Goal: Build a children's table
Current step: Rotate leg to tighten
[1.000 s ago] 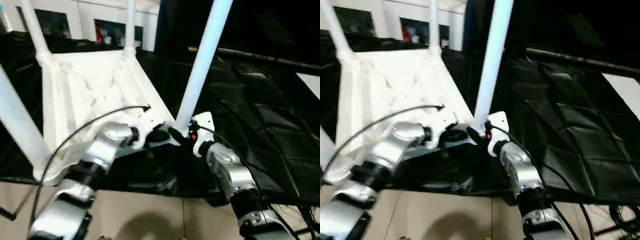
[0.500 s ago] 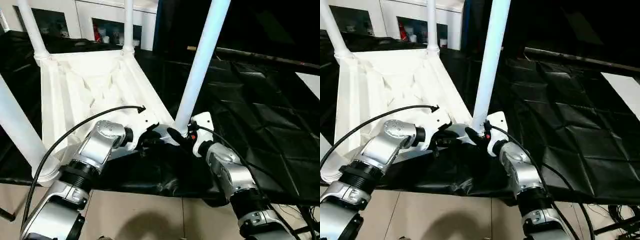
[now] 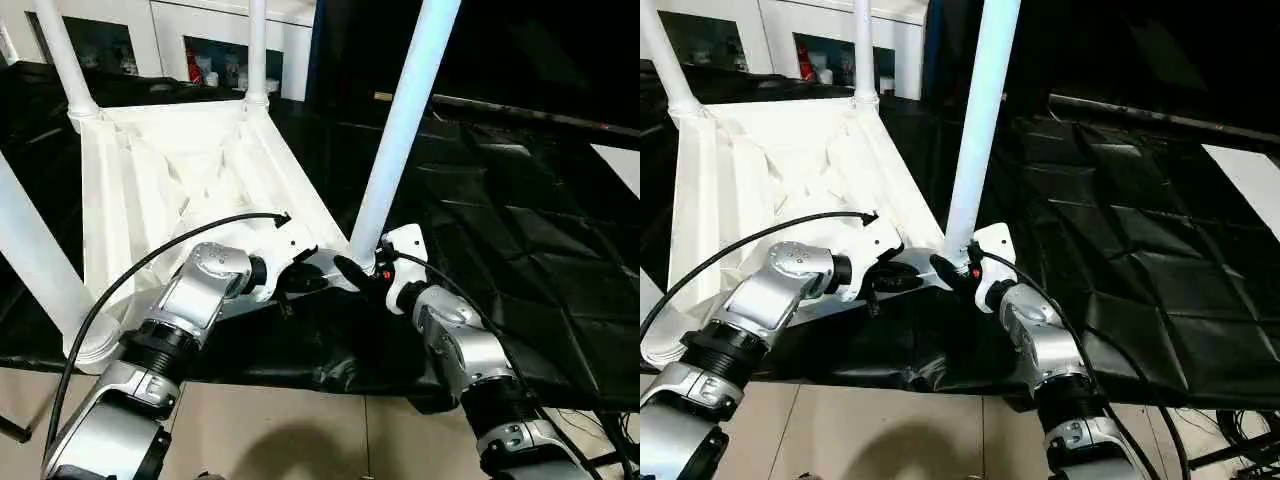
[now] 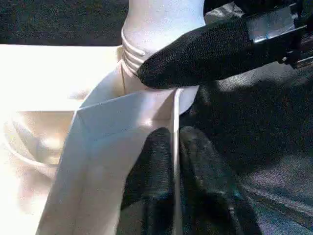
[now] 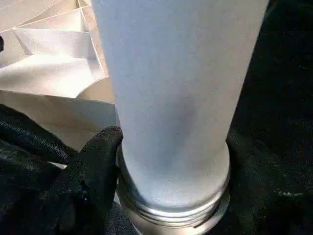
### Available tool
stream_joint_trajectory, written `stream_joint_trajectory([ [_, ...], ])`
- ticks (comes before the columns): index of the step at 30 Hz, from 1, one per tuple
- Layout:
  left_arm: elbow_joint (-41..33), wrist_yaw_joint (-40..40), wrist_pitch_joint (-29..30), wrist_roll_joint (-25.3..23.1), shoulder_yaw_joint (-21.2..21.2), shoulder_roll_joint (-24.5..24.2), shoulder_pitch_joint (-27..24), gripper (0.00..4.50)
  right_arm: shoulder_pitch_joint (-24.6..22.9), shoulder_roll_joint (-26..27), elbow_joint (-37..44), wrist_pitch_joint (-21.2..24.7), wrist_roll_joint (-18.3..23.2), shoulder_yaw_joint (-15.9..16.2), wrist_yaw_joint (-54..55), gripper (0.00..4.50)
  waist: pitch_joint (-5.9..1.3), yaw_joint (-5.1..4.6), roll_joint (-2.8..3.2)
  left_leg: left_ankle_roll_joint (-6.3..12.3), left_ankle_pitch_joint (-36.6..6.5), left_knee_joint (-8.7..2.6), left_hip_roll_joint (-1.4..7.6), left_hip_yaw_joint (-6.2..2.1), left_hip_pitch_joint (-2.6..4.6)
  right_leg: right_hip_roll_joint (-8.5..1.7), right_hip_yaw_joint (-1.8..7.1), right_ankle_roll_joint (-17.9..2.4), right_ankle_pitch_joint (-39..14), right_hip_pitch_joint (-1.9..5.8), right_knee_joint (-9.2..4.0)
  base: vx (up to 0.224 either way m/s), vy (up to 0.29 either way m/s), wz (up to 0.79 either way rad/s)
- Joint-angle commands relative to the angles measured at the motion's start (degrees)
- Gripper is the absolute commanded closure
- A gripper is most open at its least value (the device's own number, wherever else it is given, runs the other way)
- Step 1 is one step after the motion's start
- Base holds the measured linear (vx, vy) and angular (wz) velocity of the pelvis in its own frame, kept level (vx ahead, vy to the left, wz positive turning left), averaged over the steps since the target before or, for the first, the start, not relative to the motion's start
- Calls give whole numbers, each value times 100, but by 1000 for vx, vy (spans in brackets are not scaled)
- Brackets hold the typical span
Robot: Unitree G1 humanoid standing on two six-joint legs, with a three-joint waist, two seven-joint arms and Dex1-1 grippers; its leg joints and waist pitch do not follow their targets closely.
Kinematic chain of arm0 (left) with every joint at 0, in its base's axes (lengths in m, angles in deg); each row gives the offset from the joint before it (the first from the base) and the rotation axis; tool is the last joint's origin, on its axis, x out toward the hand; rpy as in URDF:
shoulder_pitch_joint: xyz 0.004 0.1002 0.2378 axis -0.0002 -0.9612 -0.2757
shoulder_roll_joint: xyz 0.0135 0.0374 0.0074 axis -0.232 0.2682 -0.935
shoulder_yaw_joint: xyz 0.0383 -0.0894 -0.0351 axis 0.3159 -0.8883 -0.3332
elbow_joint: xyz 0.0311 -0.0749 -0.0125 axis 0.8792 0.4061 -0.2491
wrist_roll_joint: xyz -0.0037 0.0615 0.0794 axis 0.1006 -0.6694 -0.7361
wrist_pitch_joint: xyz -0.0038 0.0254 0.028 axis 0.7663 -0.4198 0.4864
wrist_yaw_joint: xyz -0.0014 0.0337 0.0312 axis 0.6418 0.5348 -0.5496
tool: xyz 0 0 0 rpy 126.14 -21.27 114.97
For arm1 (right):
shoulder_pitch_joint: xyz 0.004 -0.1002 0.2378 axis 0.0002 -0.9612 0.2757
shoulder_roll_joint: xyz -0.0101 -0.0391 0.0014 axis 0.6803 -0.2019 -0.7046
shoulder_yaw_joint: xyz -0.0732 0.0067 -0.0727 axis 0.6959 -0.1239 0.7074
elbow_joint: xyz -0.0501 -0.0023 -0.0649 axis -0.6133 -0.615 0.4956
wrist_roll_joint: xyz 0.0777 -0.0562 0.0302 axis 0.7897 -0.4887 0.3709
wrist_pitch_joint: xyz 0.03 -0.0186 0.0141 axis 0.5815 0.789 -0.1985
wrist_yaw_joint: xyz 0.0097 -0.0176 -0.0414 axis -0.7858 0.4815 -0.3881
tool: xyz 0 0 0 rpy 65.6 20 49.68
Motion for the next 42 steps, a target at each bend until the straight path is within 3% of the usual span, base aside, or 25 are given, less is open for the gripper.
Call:
stream_joint_trajectory([
  [1, 96, -83, 43, 7, 38, 11, 11, 437, -115, -10, 54, -1, -112, 229, -159, 173, -322, 46, 104, 10, -1174, -341, 18, 41, 23, -268, 192, -1120, -718, 284, -360, 0, 0, 0],
  [9, -35, -505, 187, -4, 307, -156, -95, 437, -86, -60, 42, -32, -127, 251, -231, 173, -317, 25, 94, 38, -1140, -341, 19, 42, 17, -271, 192, -1133, -719, 285, -358, 0, 0, 0],
  [14, -81, -546, 239, 3, 332, -180, -113, 437, -46, -90, -6, -23, -115, 218, -227, 173, -309, 9, 89, 13, -1236, -347, 22, 40, 20, -275, 194, -1113, -909, 277, -373, 0, 0, 0],
  [24, -90, -454, 278, 36, 279, -161, -107, 450, -44, -49, 38, 43, 60, 100, -256, 174, -318, 4, 90, 55, -1110, -337, 17, 45, 16, -267, 191, -1174, -686, 288, -349, 0, 0, 0],
  [29, 20, 101, 380, -68, 248, 193, -42, 450, 42, 117, -118, 44, 15, -125, 421, 174, -302, 11, 82, 5, -1240, -342, 24, 51, 36, -273, 198, -1127, -918, 258, -379, 0, 0, 0],
  [33, 220, 735, 402, -149, 215, 673, 44, 450, 73, 291, -236, 58, -103, -173, 950, 174, -300, 72, 70, -47, -1402, -353, 18, 39, 34, -282, 193, -925, -1337, 249, -425, 0, 0, 0],
  [35, 259, 840, 397, -160, 215, 766, 62, 450, 75, 323, -250, 53, -133, -156, 1013, 174, -307, 82, 68, -67, -1370, -348, 23, 38, 42, -280, 193, -884, -1265, 239, -421, 0, 0, 0],
  [36, 358, 979, 307, -199, 245, 908, 110, 450, 87, 333, -260, 32, -226, -71, 1033, 174, -308, 79, 99, -62, -1343, -349, 12, 38, 31, -267, 195, -874, -1170, 242, -419, 0, 0, 0],
  [38, 413, 946, 263, -228, 299, 926, 147, 450, 90, 341, -260, 17, -212, -78, 1011, 174, -318, 98, 72, -41, -1300, -340, 4, 42, 30, -265, 192, -860, -1082, 253, -410, 0, 0, 0],
  [42, 418, 831, 235, -234, 297, 859, 152, 450, 45, 294, -136, -88, -75, -53, 663, 174, -322, 100, 85, 16, -1225, -339, 4, 40, 15, -263, 185, -926, -854, 270, -393, 0, 0, 0],
])
